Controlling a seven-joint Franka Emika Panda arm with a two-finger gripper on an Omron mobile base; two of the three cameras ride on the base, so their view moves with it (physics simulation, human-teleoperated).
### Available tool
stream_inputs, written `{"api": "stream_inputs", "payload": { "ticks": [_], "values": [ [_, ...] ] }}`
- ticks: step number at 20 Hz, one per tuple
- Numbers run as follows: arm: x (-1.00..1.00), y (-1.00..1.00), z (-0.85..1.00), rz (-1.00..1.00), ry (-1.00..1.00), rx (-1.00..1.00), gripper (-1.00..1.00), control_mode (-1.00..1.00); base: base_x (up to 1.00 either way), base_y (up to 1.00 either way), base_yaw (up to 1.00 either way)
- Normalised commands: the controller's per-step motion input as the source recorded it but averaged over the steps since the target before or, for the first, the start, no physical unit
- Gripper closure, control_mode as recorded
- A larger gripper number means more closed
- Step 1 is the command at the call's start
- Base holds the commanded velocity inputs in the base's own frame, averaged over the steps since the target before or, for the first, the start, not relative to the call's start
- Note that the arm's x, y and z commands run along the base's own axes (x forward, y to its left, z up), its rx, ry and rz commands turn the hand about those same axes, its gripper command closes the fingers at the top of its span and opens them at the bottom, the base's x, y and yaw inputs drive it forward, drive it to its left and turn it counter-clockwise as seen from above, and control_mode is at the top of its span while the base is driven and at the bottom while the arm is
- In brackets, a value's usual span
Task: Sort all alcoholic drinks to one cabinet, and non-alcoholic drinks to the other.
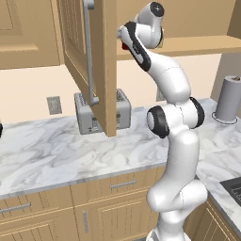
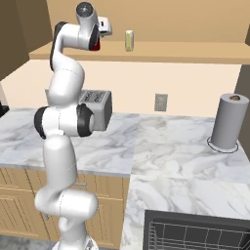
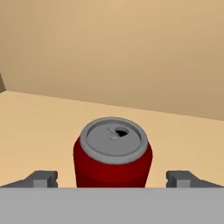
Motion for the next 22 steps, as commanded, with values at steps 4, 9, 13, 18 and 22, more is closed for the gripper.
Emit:
{"api": "stream_inputs", "payload": {
  "ticks": [4,9,13,18,22],
  "values": [
    [-0.17,0.0,0.0,0.0,-0.06,0.0,-1.0,-1.0,0.0,0.0,0.0],
    [-0.23,-0.01,0.0,0.0,-0.03,0.0,-1.0,-1.0,0.0,0.0,0.0],
    [-0.31,-0.04,0.0,0.0,-0.05,0.0,-1.0,-1.0,0.0,0.0,0.0],
    [-0.33,-0.05,0.0,0.0,-0.06,0.0,-1.0,-1.0,0.0,0.0,0.0],
    [-0.34,-0.08,0.0,0.0,-0.04,0.0,-1.0,-1.0,0.0,0.0,0.0]
  ]
}}
